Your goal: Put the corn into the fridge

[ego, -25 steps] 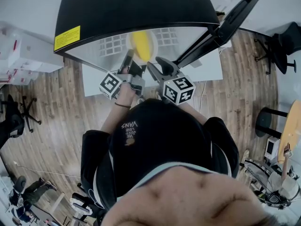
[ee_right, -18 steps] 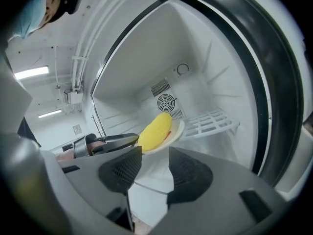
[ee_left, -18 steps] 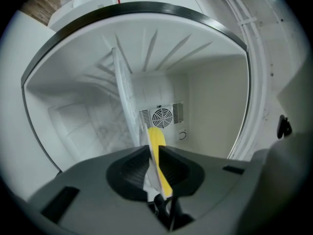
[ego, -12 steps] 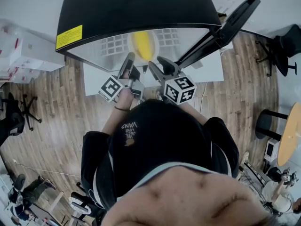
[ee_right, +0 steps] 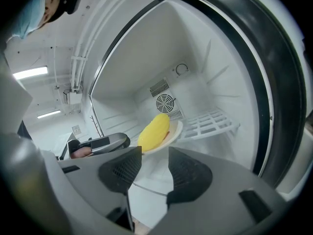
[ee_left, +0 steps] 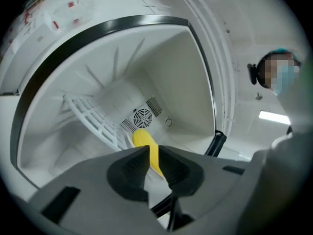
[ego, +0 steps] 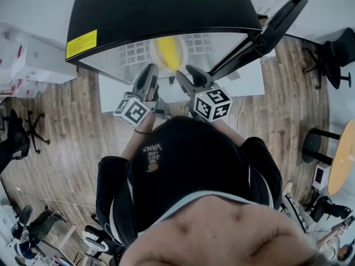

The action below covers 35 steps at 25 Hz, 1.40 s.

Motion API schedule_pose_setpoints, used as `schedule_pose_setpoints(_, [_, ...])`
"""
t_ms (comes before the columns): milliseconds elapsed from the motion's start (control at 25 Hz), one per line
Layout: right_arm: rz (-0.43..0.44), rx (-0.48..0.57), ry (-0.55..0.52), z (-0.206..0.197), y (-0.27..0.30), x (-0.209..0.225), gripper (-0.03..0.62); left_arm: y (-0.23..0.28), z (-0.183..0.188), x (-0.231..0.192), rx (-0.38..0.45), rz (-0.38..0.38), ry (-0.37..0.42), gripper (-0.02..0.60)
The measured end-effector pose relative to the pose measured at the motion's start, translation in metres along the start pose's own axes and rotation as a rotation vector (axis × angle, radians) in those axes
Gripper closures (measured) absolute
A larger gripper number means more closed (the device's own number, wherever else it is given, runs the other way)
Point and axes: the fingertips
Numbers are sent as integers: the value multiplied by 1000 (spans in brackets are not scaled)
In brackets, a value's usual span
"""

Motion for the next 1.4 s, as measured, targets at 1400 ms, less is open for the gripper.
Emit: schedule_pose_setpoints(1400, [3, -6, -23, 4, 9, -1, 431, 15, -45, 10, -224, 80, 322, 541])
Point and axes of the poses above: the fingertips, and each gripper's own axes: y forward along the fingers, x to its right, z out of its top, and after that the axes turned 15 degrees about -x, right-handed
